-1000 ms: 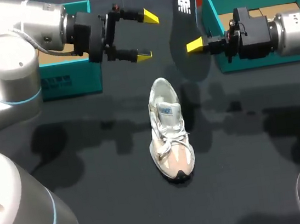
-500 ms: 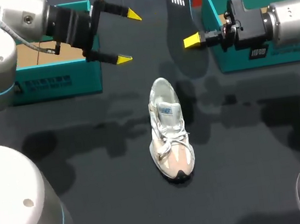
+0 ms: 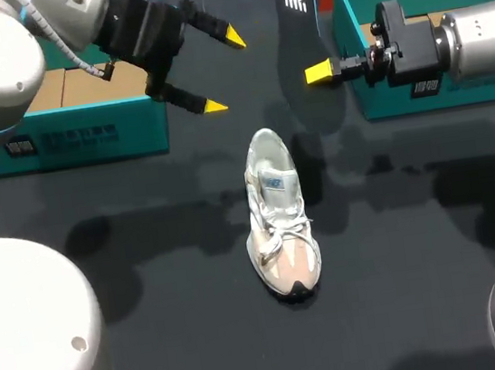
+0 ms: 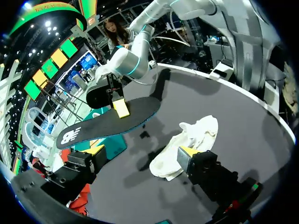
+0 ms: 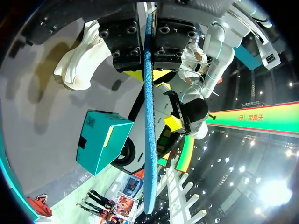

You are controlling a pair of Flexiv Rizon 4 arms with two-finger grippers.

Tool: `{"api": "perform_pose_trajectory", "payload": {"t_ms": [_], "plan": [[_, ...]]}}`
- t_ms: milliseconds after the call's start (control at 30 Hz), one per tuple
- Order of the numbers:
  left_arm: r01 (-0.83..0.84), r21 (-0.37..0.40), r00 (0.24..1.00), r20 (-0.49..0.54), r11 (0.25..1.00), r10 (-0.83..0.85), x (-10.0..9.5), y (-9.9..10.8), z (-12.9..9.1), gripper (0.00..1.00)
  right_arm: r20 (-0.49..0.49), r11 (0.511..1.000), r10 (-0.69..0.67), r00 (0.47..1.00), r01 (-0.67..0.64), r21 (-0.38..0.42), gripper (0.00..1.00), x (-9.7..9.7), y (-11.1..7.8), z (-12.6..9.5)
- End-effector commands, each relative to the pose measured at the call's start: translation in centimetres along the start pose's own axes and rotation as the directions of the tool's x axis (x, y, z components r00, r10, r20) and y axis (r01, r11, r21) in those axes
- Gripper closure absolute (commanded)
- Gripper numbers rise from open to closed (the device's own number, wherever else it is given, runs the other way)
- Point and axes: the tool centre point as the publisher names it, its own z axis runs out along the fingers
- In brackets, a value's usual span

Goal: Take the shoe out of the shoebox, open the shoe tongue, remove and reinsert the insole, then place the shoe into the shoebox

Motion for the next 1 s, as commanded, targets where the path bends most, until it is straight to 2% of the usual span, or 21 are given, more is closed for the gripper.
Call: {"api": "perform_pose_trajectory", "payload": {"t_ms": [33, 167, 200, 233, 267, 567, 633, 733, 800, 933, 1000], "plan": [[0.314, -0.133, 0.936, -0.123, 0.94, -0.33, 0.8, 0.8, 1.2, 0.0, 0.004, 0.999, -0.036, 0.999, 0.036, -0.009, 1.0, -0.8, -0.4, 0.5], [0.426, -0.211, 0.88, -0.128, 0.88, -0.457, 2.3, 1.8, 1.3, 0.0, 0.016, 0.997, -0.076, 0.997, 0.076, -0.008, 1.0, -1.4, -0.5, 1.1], [0.44, -0.297, 0.871, -0.087, 0.847, -0.483, 2.7, 2.1, 1.3, 0.0, 0.016, 0.997, -0.076, 0.997, 0.076, -0.008, 1.0, -1.4, -0.5, 1.1], [0.426, -0.442, 0.883, 0.015, 0.79, -0.469, 3.2, 2.3, 1.4, 0.0, 0.016, 0.997, -0.076, 0.997, 0.076, -0.008, 1.0, -1.4, -0.5, 1.1], [0.417, -0.598, 0.893, 0.132, 0.684, -0.429, 3.7, 2.6, 1.7, 0.0, 0.016, 0.997, -0.076, 0.997, 0.076, -0.008, 1.0, -1.4, -0.5, 1.1], [0.417, -0.598, 0.893, 0.132, 0.684, -0.429, 3.7, 2.6, 1.7, 0.0, 0.016, 0.997, -0.076, 0.997, 0.076, -0.008, 1.0, -1.4, -0.5, 1.1], [0.452, -0.569, 0.87, 0.114, 0.687, -0.479, 4.4, 3.1, 2.0, 0.0, 0.016, 0.997, -0.076, 0.997, 0.076, -0.008, 1.0, -1.4, -0.5, 1.1], [0.481, -0.563, 0.845, 0.094, 0.672, -0.527, 5.7, 4.6, 2.6, 0.0, -0.005, 0.993, -0.111, 0.994, 0.111, -0.031, 1.0, -2.6, -0.5, 2.0], [0.493, -0.591, 0.83, 0.102, 0.638, -0.548, 6.4, 5.5, 3.0, 0.0, -0.003, 0.992, -0.12, 0.993, 0.12, -0.032, 1.0, -3.2, -0.4, 2.6], [0.516, -0.574, 0.805, 0.073, 0.636, -0.588, 7.7, 6.6, 3.2, 0.0, -0.028, 0.988, -0.15, 0.988, 0.148, -0.048, 1.0, -4.1, -0.2, 3.6], [0.503, -0.571, 0.806, 0.04, 0.649, -0.591, 8.4, 7.0, 3.5, 0.0, -0.079, 0.987, -0.158, 0.984, 0.154, -0.053, 1.0, -4.5, -0.4, 3.9]]}}
